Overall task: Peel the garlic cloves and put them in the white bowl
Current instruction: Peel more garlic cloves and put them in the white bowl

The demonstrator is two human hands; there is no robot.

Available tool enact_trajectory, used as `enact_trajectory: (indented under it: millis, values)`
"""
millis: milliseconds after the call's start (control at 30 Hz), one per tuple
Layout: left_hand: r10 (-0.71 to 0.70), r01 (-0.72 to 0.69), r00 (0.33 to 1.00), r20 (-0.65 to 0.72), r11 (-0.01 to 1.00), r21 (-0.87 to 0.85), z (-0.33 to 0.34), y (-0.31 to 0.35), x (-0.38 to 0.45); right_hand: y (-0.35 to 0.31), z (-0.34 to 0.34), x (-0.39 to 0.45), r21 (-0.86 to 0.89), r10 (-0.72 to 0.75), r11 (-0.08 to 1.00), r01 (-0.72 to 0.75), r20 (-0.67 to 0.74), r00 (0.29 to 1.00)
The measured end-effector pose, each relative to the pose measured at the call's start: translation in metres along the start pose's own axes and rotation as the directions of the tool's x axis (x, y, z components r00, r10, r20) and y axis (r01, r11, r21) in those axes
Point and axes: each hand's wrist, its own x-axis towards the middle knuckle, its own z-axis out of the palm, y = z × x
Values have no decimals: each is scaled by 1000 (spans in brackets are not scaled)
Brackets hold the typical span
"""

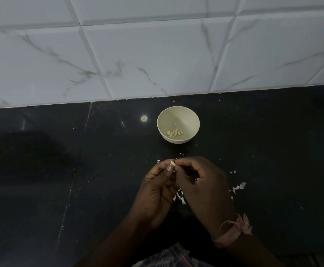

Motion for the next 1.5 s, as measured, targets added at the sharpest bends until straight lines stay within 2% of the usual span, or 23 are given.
enact_trajectory:
  millis: [100, 233, 433, 600, 1000, 1167, 1367, 1500]
  values:
    - [20, -20, 1000, 11, 1000, -6, -1, -1, 1, 1, 0, 0, -87, -84, 993, 83, -12, 996]
    - [53, -52, 998, -19, 998, 48, 1, -2, 0, 3, -1, 1, -135, -100, 986, 102, 16, 995]
    - [119, -116, 993, -27, 989, 90, 5, 0, -3, 5, -6, 9, -108, -20, 994, 33, 117, 993]
    - [140, -132, 989, -46, 980, 146, 3, 3, -3, 7, -12, 15, -15, 4, 1000, -1, 205, 979]
    - [173, -169, 985, 14, 938, 302, 6, 9, -2, 2, -16, 15, 85, 133, 985, -150, 176, 975]
    - [154, -165, 986, 58, 938, 306, 7, 10, -4, 1, -15, 13, 49, 166, 983, -177, 170, 971]
    - [183, -207, 978, 98, 871, 446, 4, 12, -5, 2, -10, 9, 17, 251, 966, -257, 154, 956]
    - [214, -230, 973, 86, 866, 444, 5, 12, -6, -1, -10, 6, 143, 329, 920, -365, 225, 917]
